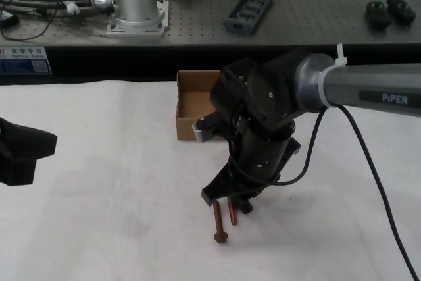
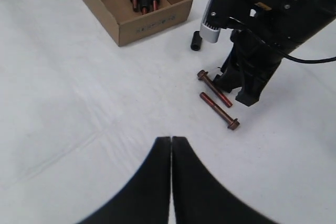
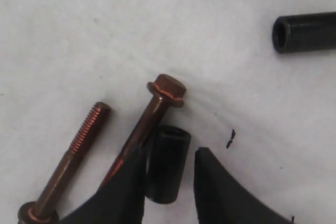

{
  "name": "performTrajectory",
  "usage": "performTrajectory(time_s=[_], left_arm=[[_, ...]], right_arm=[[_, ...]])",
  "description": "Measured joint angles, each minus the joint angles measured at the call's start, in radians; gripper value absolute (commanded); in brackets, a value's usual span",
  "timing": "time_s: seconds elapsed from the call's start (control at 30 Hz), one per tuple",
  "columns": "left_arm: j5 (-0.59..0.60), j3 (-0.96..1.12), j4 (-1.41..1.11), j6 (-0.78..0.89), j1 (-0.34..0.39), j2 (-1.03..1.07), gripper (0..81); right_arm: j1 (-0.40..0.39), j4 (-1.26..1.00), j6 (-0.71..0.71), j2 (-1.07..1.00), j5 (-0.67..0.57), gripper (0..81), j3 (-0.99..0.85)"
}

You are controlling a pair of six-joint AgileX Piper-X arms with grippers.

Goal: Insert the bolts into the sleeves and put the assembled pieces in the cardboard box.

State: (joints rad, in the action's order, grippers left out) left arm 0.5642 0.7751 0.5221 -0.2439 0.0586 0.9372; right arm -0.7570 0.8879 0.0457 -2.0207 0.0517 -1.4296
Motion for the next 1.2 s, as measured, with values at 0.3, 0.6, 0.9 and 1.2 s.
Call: performTrajectory(time_s=[0.3,0.6,0.9,1.2], left_arm=[[-0.008,0.0,0.0,0.0,0.0,0.0,0.7],[-0.008,0.0,0.0,0.0,0.0,0.0,0.7],[-0.008,0.0,0.0,0.0,0.0,0.0,0.7],[-0.008,0.0,-0.031,0.0,0.0,0.002,0.7]], right_arm=[[0.0,0.0,0.0,-0.023,-0.002,24.1,0.0],[0.0,0.0,0.0,-0.025,-0.006,10.4,-0.003],[0.0,0.003,-0.016,-0.025,-0.003,2.8,-0.003],[0.0,0.105,-0.025,0.012,0.004,2.8,-0.004]])
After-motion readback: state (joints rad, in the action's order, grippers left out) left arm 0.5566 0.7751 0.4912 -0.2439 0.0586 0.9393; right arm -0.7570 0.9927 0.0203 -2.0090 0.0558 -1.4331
